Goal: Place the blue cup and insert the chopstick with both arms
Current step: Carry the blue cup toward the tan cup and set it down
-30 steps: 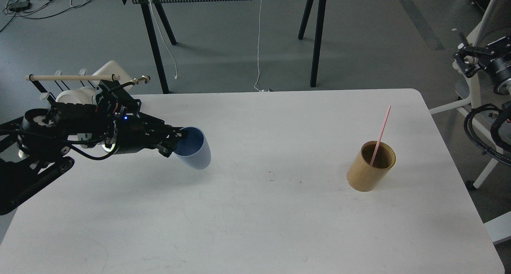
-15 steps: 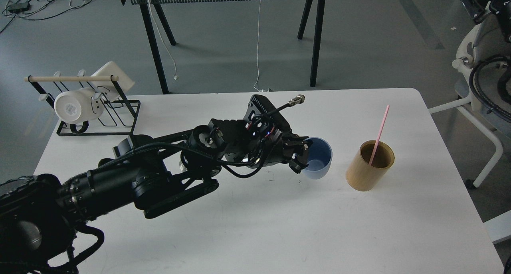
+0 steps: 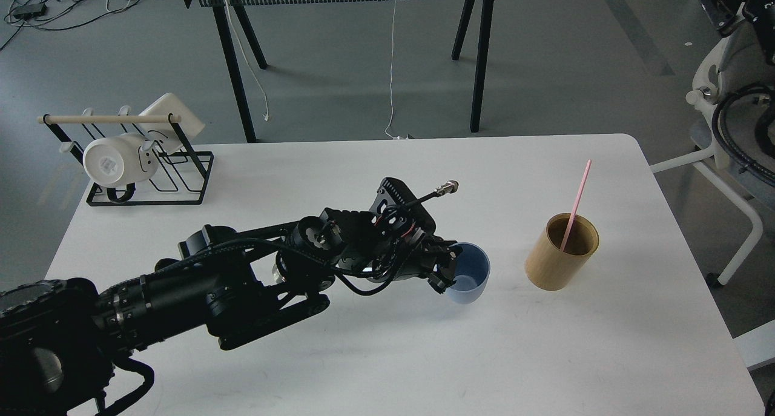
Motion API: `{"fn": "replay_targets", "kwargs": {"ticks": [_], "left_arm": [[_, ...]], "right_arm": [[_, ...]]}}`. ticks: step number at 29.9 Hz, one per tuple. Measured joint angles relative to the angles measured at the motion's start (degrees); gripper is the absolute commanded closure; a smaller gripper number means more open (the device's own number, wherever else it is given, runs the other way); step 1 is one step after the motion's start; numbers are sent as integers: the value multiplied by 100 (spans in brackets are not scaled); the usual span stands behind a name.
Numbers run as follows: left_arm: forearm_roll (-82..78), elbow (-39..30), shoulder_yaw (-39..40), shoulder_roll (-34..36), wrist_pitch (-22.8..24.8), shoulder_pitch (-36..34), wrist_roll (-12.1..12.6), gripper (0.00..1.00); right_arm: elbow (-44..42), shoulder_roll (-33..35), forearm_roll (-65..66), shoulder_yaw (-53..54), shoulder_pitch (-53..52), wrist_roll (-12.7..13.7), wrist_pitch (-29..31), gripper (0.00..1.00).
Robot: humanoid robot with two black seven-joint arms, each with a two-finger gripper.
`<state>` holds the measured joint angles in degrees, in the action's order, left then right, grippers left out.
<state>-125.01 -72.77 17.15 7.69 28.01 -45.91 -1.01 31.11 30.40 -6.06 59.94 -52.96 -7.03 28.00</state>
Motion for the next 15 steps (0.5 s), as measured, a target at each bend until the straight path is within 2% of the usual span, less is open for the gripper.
{"fn": "replay_targets", "kwargs": {"ticks": [15], "left_arm": [[0,70,-1,288,-1,34,-78,91]], "right_arm": [[-17,-5,9,-9,-7,0,0,1]]}}
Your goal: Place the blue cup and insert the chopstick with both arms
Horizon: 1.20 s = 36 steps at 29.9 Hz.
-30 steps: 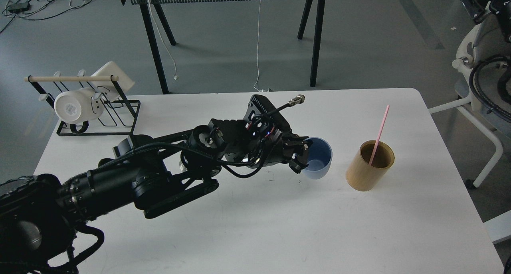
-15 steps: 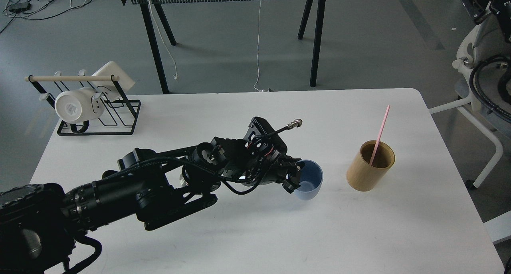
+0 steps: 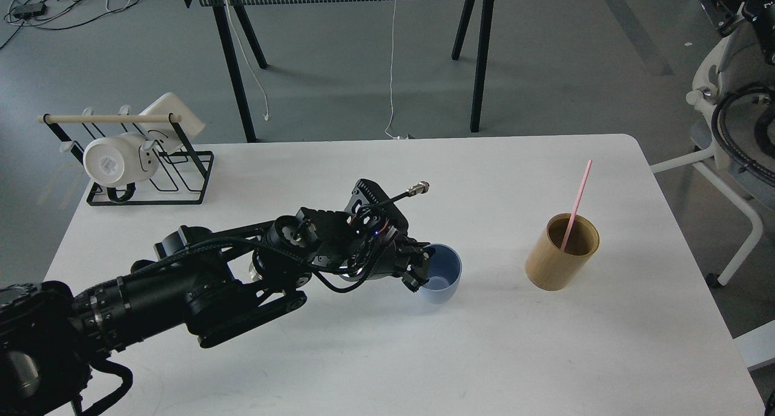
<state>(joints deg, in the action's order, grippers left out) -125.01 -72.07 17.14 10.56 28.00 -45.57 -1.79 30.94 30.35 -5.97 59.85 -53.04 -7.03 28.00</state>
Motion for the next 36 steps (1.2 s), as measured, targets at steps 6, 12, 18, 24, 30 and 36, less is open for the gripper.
{"fn": "replay_targets", "kwargs": {"ticks": [6,12,18,24,30,36], "left_arm": [[0,7,0,13,0,4,3,82],[1,9,4,9,0,13,-3,50],[1,-36,108,-5,0,-2,-57,36],[409,-54,1293,88,-1,-56,-339,10],[1586,-19,2603,174,-1,-89,-628,10],[3017,72,3725,240,-1,-437,-790,8]], "right_arm": [[-1,10,0,-75,4,0,0,1],[-1,12,0,-132,4,0,0,1],[4,2,4,-179,2,0,0,1],[31,207,4,-457,-7,-9,0,1],[80,471,123,-1033,-7,-111,0,2],[761,1112,1048,-1440,115,-552,0,2]]}}
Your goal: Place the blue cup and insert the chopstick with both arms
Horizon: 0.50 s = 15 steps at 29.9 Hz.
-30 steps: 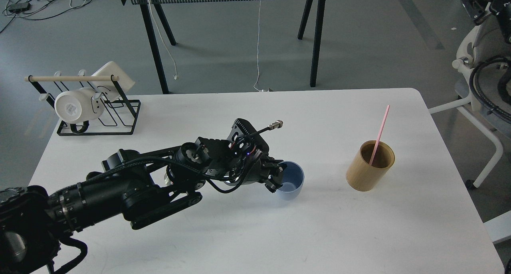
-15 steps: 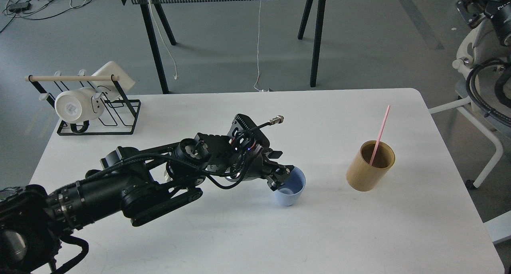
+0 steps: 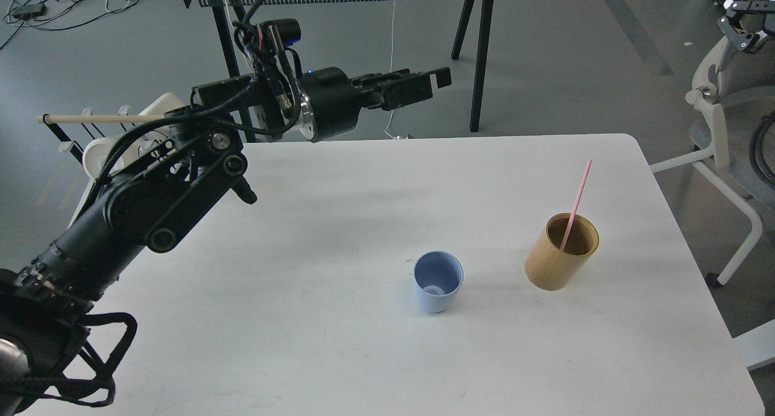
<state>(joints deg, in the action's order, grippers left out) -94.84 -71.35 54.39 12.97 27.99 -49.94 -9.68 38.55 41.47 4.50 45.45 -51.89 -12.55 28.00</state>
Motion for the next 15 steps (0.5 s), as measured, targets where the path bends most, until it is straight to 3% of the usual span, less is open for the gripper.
{"fn": "replay_targets", "kwargs": {"ticks": [4,11,15], "left_arm": [[1399,544,353,51,-1,-263,-35,0],[3845,1053,440,432,-1,-195,-43,0],[5098,1786,464,677,-1,-176,-24,0]], "right_arm": [[406,267,502,-142,165,-62,0,3],[626,532,1523,-184,402,-120,0,3],[1162,839,2077,-189,632,-126,0,3]]}}
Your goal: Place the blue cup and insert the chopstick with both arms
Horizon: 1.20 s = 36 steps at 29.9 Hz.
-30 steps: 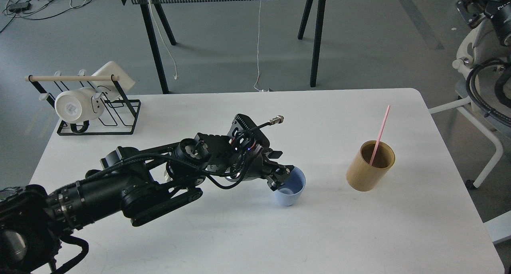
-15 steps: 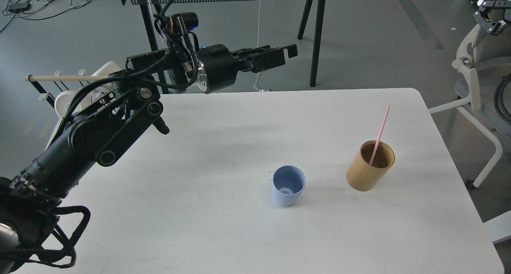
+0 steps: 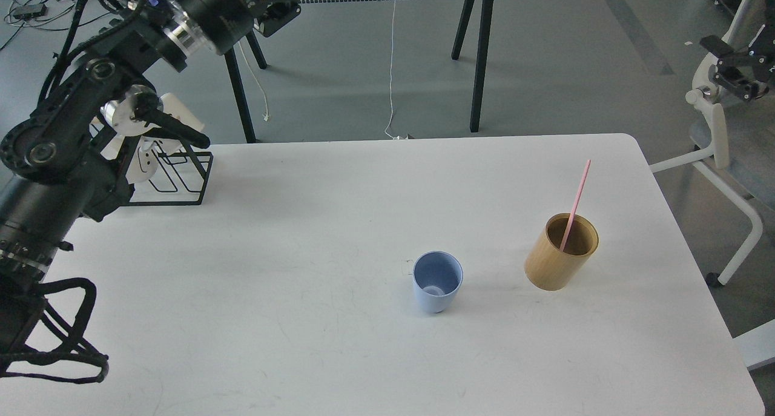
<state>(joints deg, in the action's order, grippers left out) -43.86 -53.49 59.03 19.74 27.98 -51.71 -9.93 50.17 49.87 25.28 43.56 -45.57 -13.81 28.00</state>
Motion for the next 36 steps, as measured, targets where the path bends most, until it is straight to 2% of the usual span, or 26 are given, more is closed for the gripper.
{"fn": "replay_targets", "kwargs": {"ticks": [6,11,17,22,27,34,36], "left_arm": [[2494,1306,-37,63,0,10,23,0],[3778,2072,-44,22,1,11,19,0],[4292,2290,-65,6,2,86,8,0],[4313,2296,-91,-9,2,122,14,0],[4313,2296,-96,-39,2,125,27,0],[4307,2290,-102,-99,2,135,9,0],[4303,2294,-102,-97,2,156,9,0]], "right_arm": [[1185,486,1022,0,478,-23,-56,3],[2103,784,2075,3,956,-120,-742,3],[2586,808,3470,-105,1446,-131,-1841,3],[2669,684,4435,-843,1521,-132,-2666,6],[2595,436,5084,-1670,1514,-139,-3335,21],[2310,-87,5831,-1992,1454,-62,-3449,38],[2201,-187,6017,-1999,1448,49,-3450,47]]}}
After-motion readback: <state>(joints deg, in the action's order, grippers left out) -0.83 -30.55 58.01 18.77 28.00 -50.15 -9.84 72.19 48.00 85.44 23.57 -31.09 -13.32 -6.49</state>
